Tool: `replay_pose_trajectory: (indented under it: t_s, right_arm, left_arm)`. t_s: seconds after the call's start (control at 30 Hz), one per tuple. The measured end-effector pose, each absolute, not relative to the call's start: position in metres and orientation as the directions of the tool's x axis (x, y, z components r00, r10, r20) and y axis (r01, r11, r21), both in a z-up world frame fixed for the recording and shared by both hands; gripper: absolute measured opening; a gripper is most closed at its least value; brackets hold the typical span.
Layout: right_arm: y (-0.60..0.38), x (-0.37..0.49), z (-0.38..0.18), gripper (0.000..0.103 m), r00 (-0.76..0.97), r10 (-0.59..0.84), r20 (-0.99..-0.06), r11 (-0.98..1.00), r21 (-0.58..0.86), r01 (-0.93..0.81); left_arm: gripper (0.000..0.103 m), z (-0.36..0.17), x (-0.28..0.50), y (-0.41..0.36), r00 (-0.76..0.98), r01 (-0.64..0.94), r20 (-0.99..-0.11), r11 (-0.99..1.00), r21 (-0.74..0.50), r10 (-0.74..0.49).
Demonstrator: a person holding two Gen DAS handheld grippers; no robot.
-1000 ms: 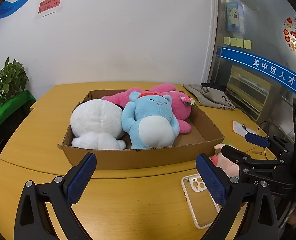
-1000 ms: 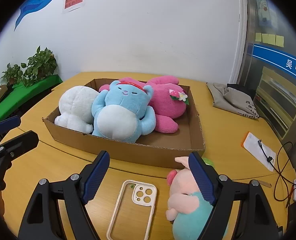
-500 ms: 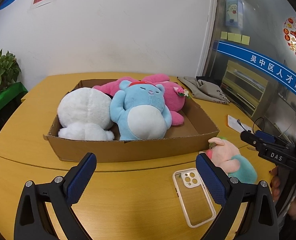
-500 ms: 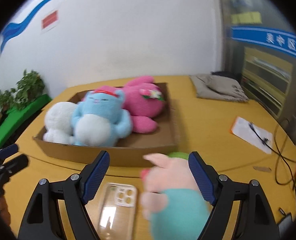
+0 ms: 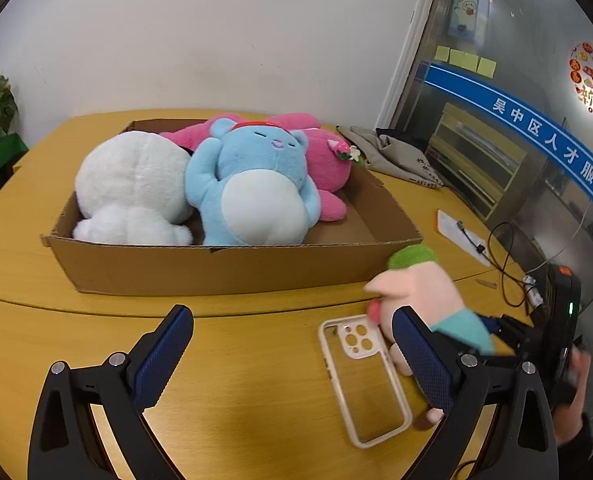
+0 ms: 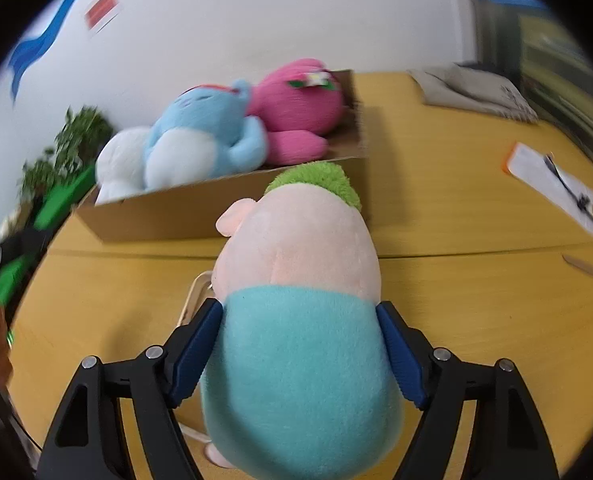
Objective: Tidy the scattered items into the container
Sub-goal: 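Move both tools to the pink-and-teal pig plush and close on it, then carry the pig plush into the box beside the blue bear and open both tools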
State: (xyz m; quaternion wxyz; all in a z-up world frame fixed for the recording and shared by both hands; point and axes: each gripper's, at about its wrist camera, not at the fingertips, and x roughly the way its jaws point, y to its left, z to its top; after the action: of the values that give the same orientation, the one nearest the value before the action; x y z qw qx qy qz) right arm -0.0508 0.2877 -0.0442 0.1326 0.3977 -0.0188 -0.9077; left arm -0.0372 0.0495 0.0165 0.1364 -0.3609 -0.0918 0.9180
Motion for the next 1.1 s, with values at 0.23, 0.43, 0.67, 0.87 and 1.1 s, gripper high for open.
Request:
replay_pose_trajectory:
  t_s: [0.23,0.43,0.67,0.87,1.1]
  right_arm:
    - [0.245,-0.013,-0.048,0.077,-0.725,-0.190,-0.662,-0.938,-0.094,0.332]
    - [0.238,0.011,-0.053,0.079,-0.755,-0.199,-0.625,-0.919,-0.150,0.366]
    - [0.268,0.021,-0.040,0.081,-0.744,-0.284,-0.604,-0.919,-0.050,0.392]
    - [0.303,0.014,-0.047,0.081,-0.627,-0.396,-0.671,-0.908,0.185,0.376]
    - [0.288,0.010,-0.053,0.068,-0.610,-0.439,-0.660,-0.886,0.205,0.416]
  left_arm:
    - [0.103,0.003,-0.079,0.102,-0.575,-0.307,-0.668,-0.881,-0.359,0.473]
    - [0.085,-0.026,-0.097,0.144,-0.464,-0.379,-0.700,-0.836,-0.398,0.543]
    - [0.051,-0.023,-0.091,0.155,-0.420,-0.418,-0.686,-0.798,-0.434,0.594]
    - [0.064,-0.026,-0.088,0.158,-0.426,-0.410,-0.678,-0.796,-0.446,0.599]
    - [0.052,-0.018,-0.088,0.157,-0.410,-0.466,-0.653,-0.762,-0.451,0.637]
